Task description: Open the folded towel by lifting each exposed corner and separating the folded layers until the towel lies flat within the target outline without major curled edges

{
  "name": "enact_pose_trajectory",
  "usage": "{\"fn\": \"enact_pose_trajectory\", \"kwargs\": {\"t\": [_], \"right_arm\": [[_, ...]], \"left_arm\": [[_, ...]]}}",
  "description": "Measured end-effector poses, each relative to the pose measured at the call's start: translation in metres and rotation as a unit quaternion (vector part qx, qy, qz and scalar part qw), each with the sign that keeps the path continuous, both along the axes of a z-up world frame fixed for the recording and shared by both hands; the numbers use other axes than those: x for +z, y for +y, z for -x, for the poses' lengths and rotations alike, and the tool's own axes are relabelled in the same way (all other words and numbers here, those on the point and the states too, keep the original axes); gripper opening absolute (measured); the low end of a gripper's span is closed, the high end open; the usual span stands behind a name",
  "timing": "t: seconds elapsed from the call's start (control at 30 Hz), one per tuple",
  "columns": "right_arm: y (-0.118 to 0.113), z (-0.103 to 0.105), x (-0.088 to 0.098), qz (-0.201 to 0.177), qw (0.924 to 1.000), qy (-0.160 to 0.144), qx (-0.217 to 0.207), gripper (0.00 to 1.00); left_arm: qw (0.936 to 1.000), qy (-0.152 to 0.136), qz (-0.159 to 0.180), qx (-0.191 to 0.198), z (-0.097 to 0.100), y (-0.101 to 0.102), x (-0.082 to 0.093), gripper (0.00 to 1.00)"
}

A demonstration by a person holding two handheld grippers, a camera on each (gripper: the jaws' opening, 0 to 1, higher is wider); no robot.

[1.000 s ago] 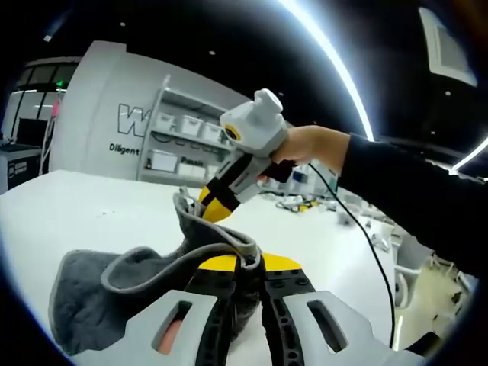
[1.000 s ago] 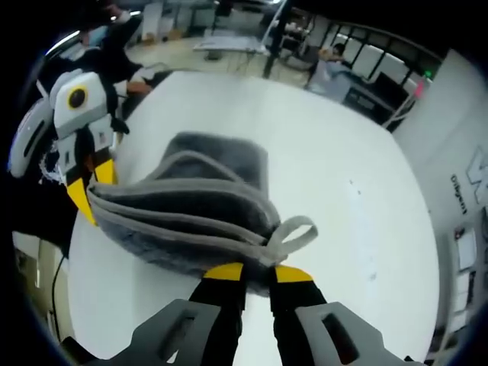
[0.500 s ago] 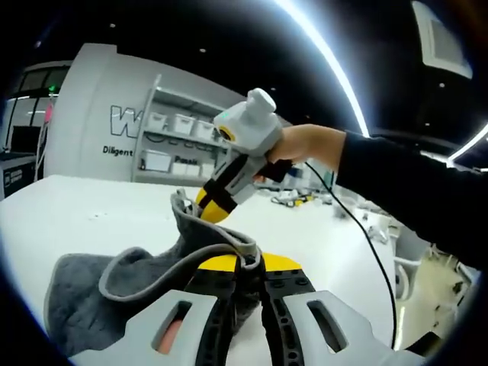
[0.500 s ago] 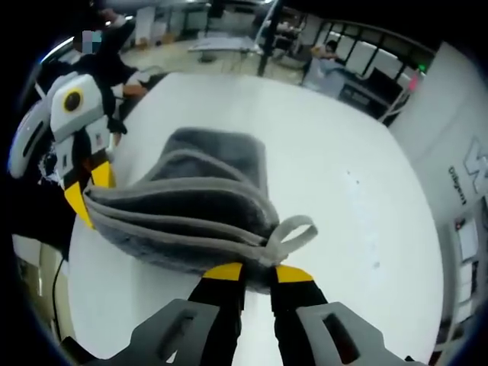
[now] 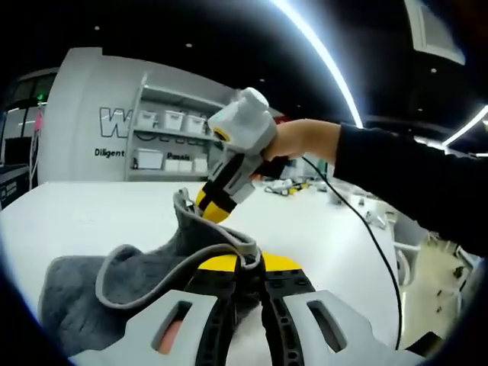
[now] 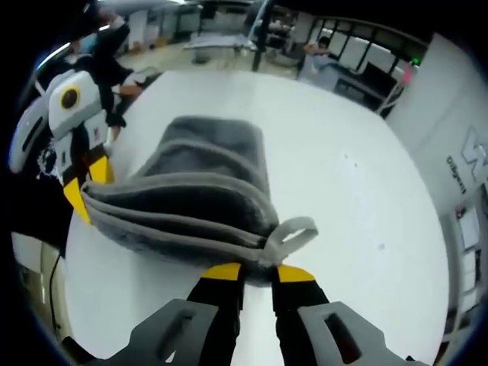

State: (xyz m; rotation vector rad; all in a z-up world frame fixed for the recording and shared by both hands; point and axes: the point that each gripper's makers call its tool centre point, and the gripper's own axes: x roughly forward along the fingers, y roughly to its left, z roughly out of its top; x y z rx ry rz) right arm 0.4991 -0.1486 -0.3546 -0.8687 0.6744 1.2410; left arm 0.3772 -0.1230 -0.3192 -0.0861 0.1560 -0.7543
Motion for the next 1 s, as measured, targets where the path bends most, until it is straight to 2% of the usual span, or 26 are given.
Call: {"fn": "enact_pose_trajectory", "kwargs": {"t": [0.2, 0.47, 0.53, 0.57, 0.83, 1.0], "right_arm": [[-0.001, 0.003, -0.003, -0.011, 0.9999, -0.002, -0.003, 0.10], [-0.010, 0.001, -0.006, -0.017, 0.9997, -0.012, -0.011, 0.11], [-0.012, 0.001, -0.008, -0.013, 0.9997, -0.013, -0.012, 0.08], [-0.018, -0.002, -0.012, 0.002, 0.9995, -0.025, -0.017, 0.08], [-0.021, -0.002, -0.013, -0.002, 0.9995, -0.020, -0.025, 0.07], [-0.025, -0.003, -0.022, 0.001, 0.9994, -0.018, -0.031, 0.07]], "left_arm": [[0.9997, -0.015, -0.019, -0.009, 0.001, -0.007, -0.002, 0.08], [0.9994, -0.011, -0.026, -0.018, 0.003, -0.006, -0.006, 0.08], [0.9994, -0.009, -0.028, -0.021, 0.004, -0.008, -0.009, 0.08], [0.9993, -0.006, -0.028, -0.024, 0.005, -0.011, -0.010, 0.08], [0.9981, -0.008, -0.048, -0.037, 0.007, -0.025, -0.021, 0.08], [0.9977, -0.005, -0.055, -0.041, 0.007, -0.030, -0.027, 0.08]]}}
